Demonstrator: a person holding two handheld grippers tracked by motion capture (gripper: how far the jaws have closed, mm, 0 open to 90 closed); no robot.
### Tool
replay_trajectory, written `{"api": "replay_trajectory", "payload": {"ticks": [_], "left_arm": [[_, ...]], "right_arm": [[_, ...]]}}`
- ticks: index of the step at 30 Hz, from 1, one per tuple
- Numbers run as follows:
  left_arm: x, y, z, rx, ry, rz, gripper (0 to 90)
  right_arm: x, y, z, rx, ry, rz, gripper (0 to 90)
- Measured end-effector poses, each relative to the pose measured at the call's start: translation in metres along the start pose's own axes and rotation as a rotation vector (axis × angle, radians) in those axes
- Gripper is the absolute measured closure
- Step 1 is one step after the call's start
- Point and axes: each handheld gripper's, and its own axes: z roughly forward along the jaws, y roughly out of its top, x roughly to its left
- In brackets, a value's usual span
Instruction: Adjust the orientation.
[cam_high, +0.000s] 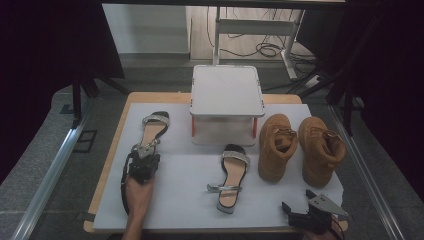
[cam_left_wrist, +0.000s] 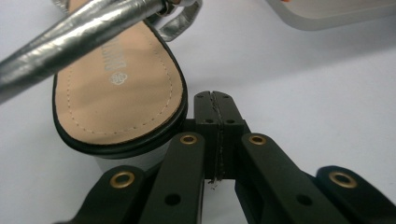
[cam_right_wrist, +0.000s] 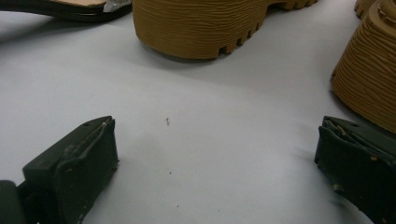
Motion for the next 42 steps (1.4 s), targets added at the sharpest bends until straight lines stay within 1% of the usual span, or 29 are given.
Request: {"api": "replay_trajectory", "payload": {"ticks": [6,7,11,13,15,16,17,18,19,21,23,24,25,26,31,32,35,37,38,39,40,42], "left_arm": [[0.002,0.000,0.000,-0.002,0.004,-0.004,89.6],[0.001,-0.001,-0.002,-0.007,-0.004,-0.007,89.3],[-0.002,-0.003,-0.007,-0.021,-0.012,-0.011,84.7],[-0.002,-0.007,-0.015,-0.034,-0.010,-0.021,82.3],[-0.002,-0.009,-0.021,-0.041,0.000,-0.028,78.4],[-0.002,-0.009,-0.021,-0.041,0.000,-0.028,76.2],[-0.002,-0.012,-0.027,-0.044,0.020,-0.027,73.4],[-0.002,-0.012,-0.027,-0.044,0.020,-0.027,71.6],[-0.002,-0.014,-0.031,-0.047,0.040,-0.026,69.3],[-0.002,-0.015,-0.036,-0.052,0.055,-0.028,63.9],[-0.002,-0.015,-0.037,-0.057,0.059,-0.030,57.3],[-0.001,-0.016,-0.038,-0.060,0.056,-0.034,55.4],[0.000,-0.016,-0.040,-0.065,0.053,-0.042,55.4],[0.001,-0.016,-0.040,-0.068,0.059,-0.051,50.7],[0.009,-0.016,-0.039,-0.069,0.071,-0.082,40.6],[0.009,-0.016,-0.039,-0.069,0.071,-0.082,38.9],[0.014,-0.016,-0.034,-0.052,0.092,-0.091,32.4],[0.016,-0.015,-0.032,-0.046,0.094,-0.095,30.0],[0.018,-0.015,-0.028,-0.032,0.095,-0.101,28.9],[0.020,-0.015,-0.025,-0.023,0.083,-0.110,27.7],[0.021,-0.015,-0.023,-0.023,0.072,-0.115,26.0],[0.023,-0.014,-0.020,-0.020,0.072,-0.126,25.8]], "right_arm": [[0.000,0.000,0.000,0.000,0.000,0.000,0.0],[0.000,0.000,0.000,0.000,0.000,0.000,0.0],[0.000,0.000,0.000,0.001,0.000,0.002,0.0],[0.000,0.000,0.000,0.001,0.000,0.001,0.0],[0.000,0.000,0.000,0.001,0.000,0.001,0.0],[0.000,0.000,0.000,0.001,0.000,0.001,0.0],[0.000,0.000,0.000,0.001,0.000,0.001,0.0],[0.000,0.000,0.000,0.001,0.000,0.001,0.0],[0.000,0.000,0.000,0.001,0.000,0.001,0.0],[0.000,0.000,0.000,0.001,0.000,0.001,0.0],[0.000,0.000,0.000,0.000,0.000,0.001,0.0],[0.000,0.000,0.000,0.001,0.000,0.001,0.0],[0.000,0.000,0.000,0.001,0.000,0.001,0.0],[0.000,0.000,0.000,0.001,0.000,0.001,0.0],[0.000,0.000,0.000,0.001,0.000,0.001,0.0],[0.000,0.000,0.000,0.001,0.000,0.001,0.0],[0.000,0.000,0.000,0.001,0.000,0.001,0.0],[0.000,0.000,0.000,0.001,0.000,0.001,0.0],[0.000,0.000,0.000,0.001,0.000,0.001,0.0],[0.000,0.000,0.000,0.001,0.000,0.001,0.0],[0.000,0.000,0.000,0.001,0.000,0.001,0.0],[0.000,0.000,0.000,0.000,0.000,0.001,0.0]]}}
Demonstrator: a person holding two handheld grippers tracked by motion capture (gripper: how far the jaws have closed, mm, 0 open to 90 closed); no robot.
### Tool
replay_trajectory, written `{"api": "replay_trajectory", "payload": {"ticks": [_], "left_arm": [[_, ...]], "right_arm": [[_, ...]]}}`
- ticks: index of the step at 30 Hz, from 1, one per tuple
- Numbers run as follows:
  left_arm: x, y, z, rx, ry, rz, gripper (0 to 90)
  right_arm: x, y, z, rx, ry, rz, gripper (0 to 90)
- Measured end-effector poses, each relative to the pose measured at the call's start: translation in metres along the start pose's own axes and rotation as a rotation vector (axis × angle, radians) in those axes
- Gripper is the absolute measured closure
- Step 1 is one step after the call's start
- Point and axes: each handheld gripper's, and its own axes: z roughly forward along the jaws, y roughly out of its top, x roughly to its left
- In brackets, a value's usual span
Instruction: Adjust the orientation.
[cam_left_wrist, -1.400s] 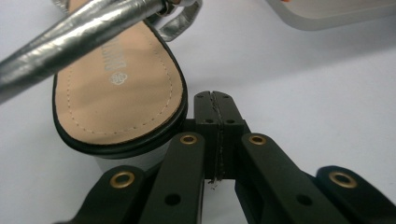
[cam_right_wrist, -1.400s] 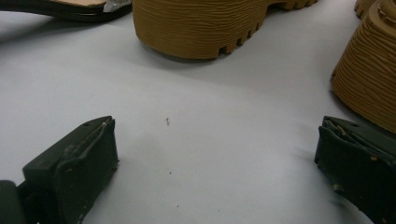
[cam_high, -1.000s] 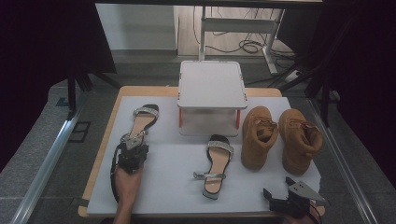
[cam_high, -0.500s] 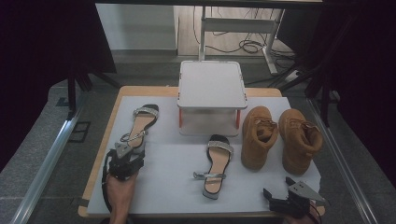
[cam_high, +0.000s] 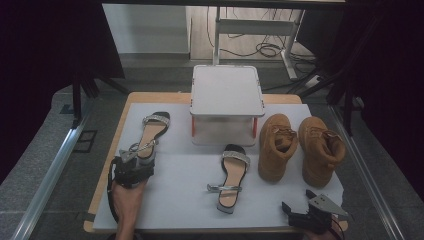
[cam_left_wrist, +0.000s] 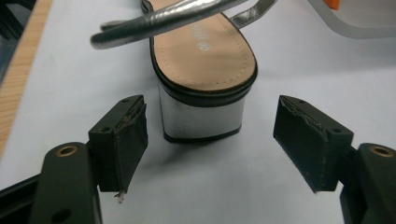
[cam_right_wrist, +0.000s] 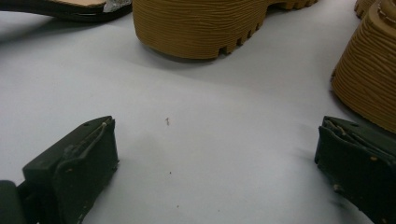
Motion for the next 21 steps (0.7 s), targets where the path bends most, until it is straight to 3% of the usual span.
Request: {"api": "replay_trajectory", "payload": {"ticks": [5,21], "left_arm": [[0.002,0.003,0.007,0.012,0.011,-0.013,25.2],[-0.007,0.024,0.031,0.027,0.087,0.021,20.7]], "right_arm": [[0.000,0.000,0.000,0.000,0.000,0.000,0.0],[0.000,0.000,0.000,-0.001,0.000,-0.001,0.0]]}}
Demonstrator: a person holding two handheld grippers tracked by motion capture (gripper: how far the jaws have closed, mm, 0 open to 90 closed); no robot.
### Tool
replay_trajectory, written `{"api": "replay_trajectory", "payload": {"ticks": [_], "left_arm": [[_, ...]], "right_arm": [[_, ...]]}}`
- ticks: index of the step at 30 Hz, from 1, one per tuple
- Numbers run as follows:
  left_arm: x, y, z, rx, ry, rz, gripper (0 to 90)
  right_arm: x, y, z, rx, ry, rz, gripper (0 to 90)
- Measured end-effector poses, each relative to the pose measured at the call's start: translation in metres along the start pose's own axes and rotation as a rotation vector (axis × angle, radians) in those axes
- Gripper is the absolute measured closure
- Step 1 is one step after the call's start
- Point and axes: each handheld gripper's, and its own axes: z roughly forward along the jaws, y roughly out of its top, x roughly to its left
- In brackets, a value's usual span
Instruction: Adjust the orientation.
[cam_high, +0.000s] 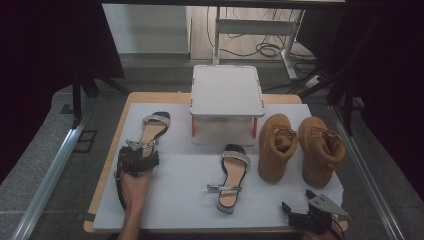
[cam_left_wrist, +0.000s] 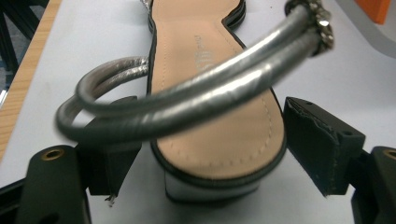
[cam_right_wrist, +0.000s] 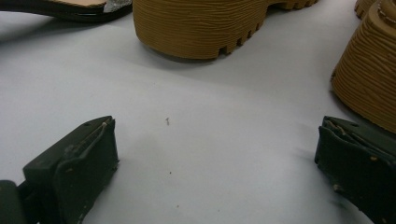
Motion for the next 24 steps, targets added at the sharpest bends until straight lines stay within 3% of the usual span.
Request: {"api": "replay_trajectory", "payload": {"ticks": [24], "left_arm": [[0.004,0.015,0.027,0.013,0.034,-0.052,21.1]], "right_arm": [[0.000,0.000,0.000,-0.001,0.001,-0.001,0.0]]}}
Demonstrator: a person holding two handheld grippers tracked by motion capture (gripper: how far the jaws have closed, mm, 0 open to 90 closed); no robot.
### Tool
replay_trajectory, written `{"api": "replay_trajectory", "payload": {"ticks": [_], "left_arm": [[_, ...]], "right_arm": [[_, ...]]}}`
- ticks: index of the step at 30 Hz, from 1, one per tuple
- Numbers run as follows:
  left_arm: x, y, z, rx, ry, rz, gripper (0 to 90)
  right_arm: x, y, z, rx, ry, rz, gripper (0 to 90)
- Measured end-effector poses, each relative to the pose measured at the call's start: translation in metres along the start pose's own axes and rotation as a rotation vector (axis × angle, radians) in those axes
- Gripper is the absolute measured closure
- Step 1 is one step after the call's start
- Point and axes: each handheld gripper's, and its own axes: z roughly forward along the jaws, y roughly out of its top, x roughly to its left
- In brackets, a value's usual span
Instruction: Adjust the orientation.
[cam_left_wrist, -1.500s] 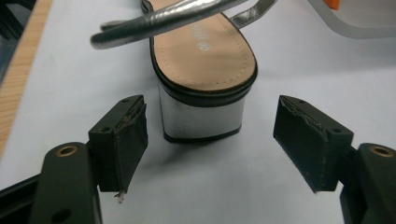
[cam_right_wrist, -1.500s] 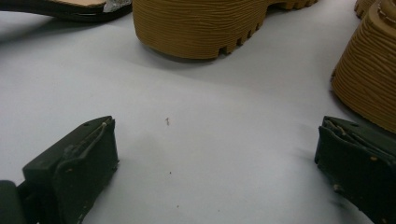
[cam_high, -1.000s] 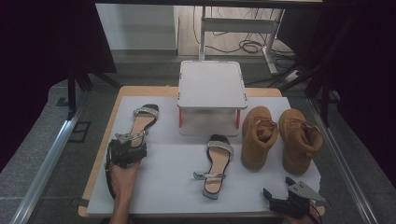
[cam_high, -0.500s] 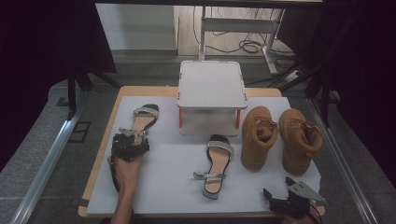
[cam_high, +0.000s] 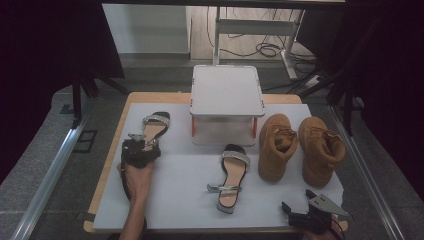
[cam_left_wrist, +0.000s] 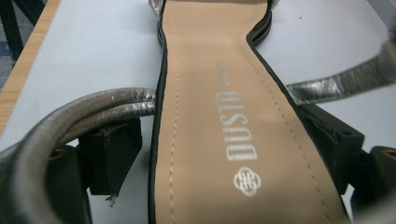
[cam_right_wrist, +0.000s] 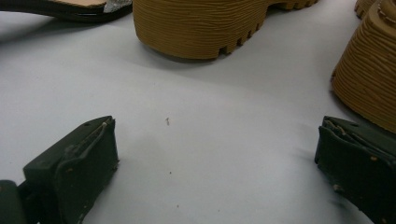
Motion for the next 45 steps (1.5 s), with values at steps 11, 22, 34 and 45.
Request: {"api": "replay_trajectory", "payload": {"ticks": [11,22,34,45], "left_arm": [[0.001,0.002,0.002,0.024,-0.029,0.001,32.4],[0.004,0.001,0.000,0.007,-0.047,-0.012,37.3],[0.004,0.000,-0.004,-0.008,-0.083,-0.002,38.6],[0.008,-0.006,-0.016,-0.023,-0.127,-0.005,38.7]], "right_arm": [[0.000,0.000,0.000,0.000,0.000,0.000,0.0],[0.000,0.000,0.000,0.000,0.000,0.000,0.0],[0.000,0.000,0.000,0.000,0.000,0.000,0.0],[0.000,0.000,0.000,0.000,0.000,0.000,0.0]]}}
